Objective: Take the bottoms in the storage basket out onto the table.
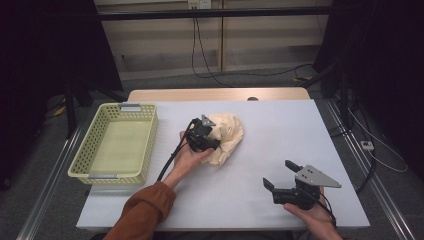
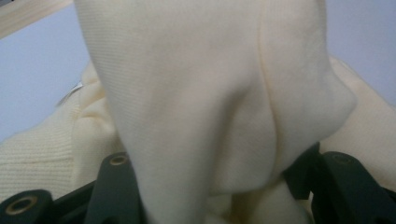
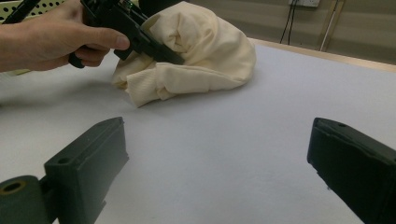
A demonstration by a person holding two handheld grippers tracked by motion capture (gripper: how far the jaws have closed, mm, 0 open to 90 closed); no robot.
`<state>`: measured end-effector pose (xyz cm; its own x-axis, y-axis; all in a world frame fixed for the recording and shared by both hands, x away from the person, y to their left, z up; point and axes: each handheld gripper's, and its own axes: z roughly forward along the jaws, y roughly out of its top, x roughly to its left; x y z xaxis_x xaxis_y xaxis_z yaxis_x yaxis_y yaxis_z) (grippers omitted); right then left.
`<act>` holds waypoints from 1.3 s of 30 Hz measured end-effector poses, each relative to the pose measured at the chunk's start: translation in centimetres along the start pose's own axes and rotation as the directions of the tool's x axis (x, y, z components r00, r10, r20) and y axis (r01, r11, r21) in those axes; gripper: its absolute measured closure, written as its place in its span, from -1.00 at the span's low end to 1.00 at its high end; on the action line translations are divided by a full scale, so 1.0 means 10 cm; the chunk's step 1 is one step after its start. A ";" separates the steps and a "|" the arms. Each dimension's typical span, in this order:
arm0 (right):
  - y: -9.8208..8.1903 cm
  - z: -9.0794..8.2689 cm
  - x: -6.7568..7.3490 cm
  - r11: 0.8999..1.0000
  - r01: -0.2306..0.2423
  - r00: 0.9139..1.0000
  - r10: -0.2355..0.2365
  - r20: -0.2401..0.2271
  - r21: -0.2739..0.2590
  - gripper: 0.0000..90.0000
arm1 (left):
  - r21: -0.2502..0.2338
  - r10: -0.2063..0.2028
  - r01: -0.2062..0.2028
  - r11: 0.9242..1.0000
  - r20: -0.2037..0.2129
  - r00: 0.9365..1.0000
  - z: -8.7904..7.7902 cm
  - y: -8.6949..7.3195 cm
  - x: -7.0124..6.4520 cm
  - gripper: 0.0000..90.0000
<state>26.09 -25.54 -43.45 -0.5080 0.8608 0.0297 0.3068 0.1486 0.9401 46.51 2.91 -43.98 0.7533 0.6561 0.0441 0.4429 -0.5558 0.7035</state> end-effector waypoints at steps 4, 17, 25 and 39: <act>0.00 0.00 0.00 1.000 0.000 1.000 0.000 0.002 0.000 -0.89 | 0.008 0.006 -0.006 1.000 0.012 1.000 0.06 -0.03 0.01 -0.14; 0.00 0.00 0.00 1.000 -0.002 1.000 0.002 0.000 0.000 -0.89 | -0.019 -0.015 0.015 1.000 0.017 1.000 0.15 -0.10 0.01 -0.40; 0.00 0.00 0.00 1.000 0.000 1.000 0.000 -0.001 0.002 -0.89 | -0.011 0.017 -0.016 1.000 0.035 0.999 0.13 -0.10 0.01 -0.57; -0.01 -0.02 -0.03 1.000 -0.020 1.000 0.020 -0.005 -0.005 -0.89 | -0.046 -0.053 0.058 0.997 0.108 0.993 0.08 -0.06 0.05 -0.84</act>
<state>26.03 -25.97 -43.52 -0.5058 0.8612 0.0499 0.3126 0.1290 0.9411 46.99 3.20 -44.93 0.7771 0.6254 -0.0703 0.4632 -0.4928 0.7366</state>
